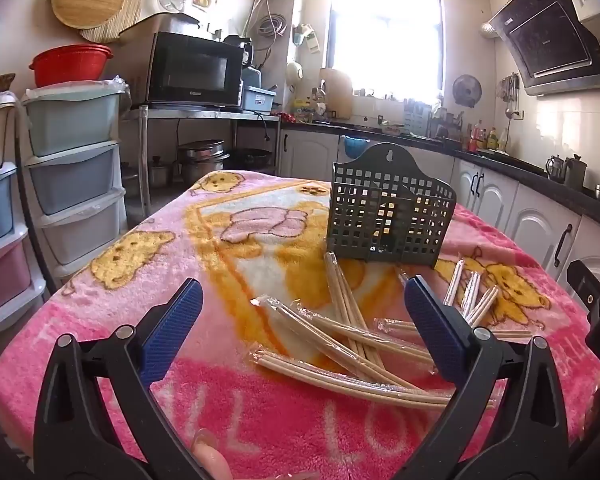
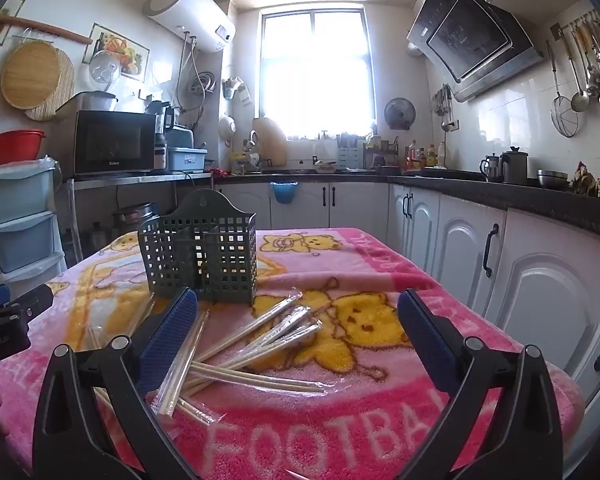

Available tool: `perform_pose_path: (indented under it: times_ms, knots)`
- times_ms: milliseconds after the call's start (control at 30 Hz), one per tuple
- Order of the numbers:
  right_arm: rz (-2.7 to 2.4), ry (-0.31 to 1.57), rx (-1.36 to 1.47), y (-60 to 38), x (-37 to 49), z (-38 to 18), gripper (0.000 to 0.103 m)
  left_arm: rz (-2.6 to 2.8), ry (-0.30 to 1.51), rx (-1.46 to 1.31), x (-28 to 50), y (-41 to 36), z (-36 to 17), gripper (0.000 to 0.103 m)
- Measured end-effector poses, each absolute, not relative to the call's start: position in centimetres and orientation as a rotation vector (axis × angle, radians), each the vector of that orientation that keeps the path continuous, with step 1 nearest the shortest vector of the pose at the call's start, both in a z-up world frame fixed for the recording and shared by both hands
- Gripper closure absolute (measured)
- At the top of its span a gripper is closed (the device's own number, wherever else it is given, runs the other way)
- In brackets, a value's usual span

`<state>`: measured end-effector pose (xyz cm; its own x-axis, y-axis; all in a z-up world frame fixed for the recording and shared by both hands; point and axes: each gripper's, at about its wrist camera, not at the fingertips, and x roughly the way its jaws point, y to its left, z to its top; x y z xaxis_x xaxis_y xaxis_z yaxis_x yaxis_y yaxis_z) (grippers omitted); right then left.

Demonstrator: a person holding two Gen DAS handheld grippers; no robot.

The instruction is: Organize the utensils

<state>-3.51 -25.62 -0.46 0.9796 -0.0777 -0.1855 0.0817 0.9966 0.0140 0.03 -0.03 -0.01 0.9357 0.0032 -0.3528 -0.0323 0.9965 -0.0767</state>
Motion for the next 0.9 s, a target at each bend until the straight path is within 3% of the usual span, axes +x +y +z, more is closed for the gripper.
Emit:
perform_pose_path:
  times_ms: [900]
  knots:
    - [-0.077,0.196,0.024,-25.94,-3.5,-0.49,0.006,0.023,0.356,-0.084,0.24,-0.17,0.24,0.01]
